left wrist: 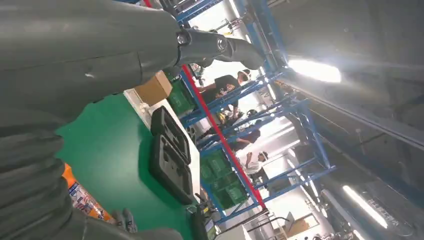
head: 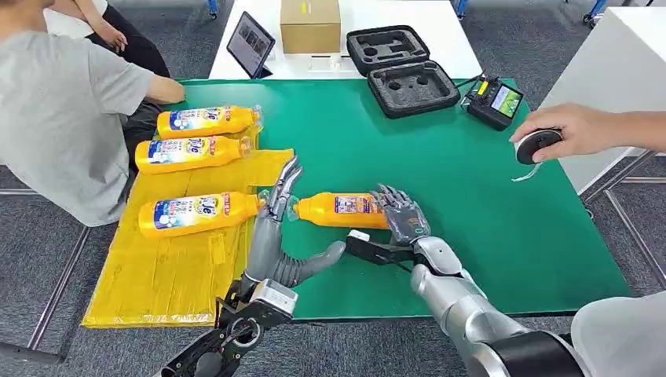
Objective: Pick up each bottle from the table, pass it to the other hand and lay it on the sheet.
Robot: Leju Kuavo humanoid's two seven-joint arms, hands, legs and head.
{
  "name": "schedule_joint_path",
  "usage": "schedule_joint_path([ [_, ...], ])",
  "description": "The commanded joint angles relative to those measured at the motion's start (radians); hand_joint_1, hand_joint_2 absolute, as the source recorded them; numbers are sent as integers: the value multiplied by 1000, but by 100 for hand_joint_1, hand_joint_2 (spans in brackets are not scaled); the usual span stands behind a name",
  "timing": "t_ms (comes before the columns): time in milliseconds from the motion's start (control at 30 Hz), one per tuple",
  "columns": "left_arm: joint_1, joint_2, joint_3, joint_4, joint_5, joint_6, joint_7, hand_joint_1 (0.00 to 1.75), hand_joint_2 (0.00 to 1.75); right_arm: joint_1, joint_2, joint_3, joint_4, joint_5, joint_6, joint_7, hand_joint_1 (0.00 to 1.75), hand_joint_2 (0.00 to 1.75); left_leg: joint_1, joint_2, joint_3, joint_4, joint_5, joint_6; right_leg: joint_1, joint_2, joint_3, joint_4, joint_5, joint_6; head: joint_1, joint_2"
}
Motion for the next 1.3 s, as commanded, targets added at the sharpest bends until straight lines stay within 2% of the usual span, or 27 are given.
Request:
schedule_joint_path([
  [33,-20,25,-15,34,2,-2,3,0,175,-19,-9,6,54,15,13,25,0,175,0,-1,4,-1,-1,-1,0,0,4,0,-1,-1,0,0],
  [333,-21,24,-12,35,-1,-2,3,0,175,-24,-10,11,51,21,8,36,0,175,0,-1,3,-1,-1,-1,0,0,3,0,-1,-1,0,0],
  [433,-19,28,-18,30,-2,-2,3,0,175,-35,-15,12,65,21,90,53,0,175,0,-1,5,-1,-1,-1,0,1,4,0,-1,-1,0,0],
  [467,-22,28,-18,30,-1,-2,3,0,175,-33,-17,11,58,19,97,53,26,175,0,-1,3,-1,-1,-1,0,0,3,0,-1,-1,0,0],
  [500,-22,26,-16,30,-3,-2,3,0,175,-33,-17,7,58,14,106,49,173,175,0,-1,4,-1,-1,-1,0,0,4,0,-1,-1,0,0],
  [867,3,36,-7,18,-22,-2,3,0,175,-28,-11,-6,61,18,196,73,175,175,0,-1,6,-2,-1,-1,0,0,6,-1,-1,-1,0,0],
  [1267,3,37,-5,21,-23,-2,3,0,175,-22,-7,-12,61,12,202,80,175,175,1,-2,10,-2,-1,-1,0,-1,11,-2,-1,-1,0,0],
  [1300,3,37,-5,21,-23,-2,3,0,175,-22,-7,-12,61,12,202,80,166,175,1,-2,9,-1,0,-1,0,-1,10,-1,0,-1,0,0],
])
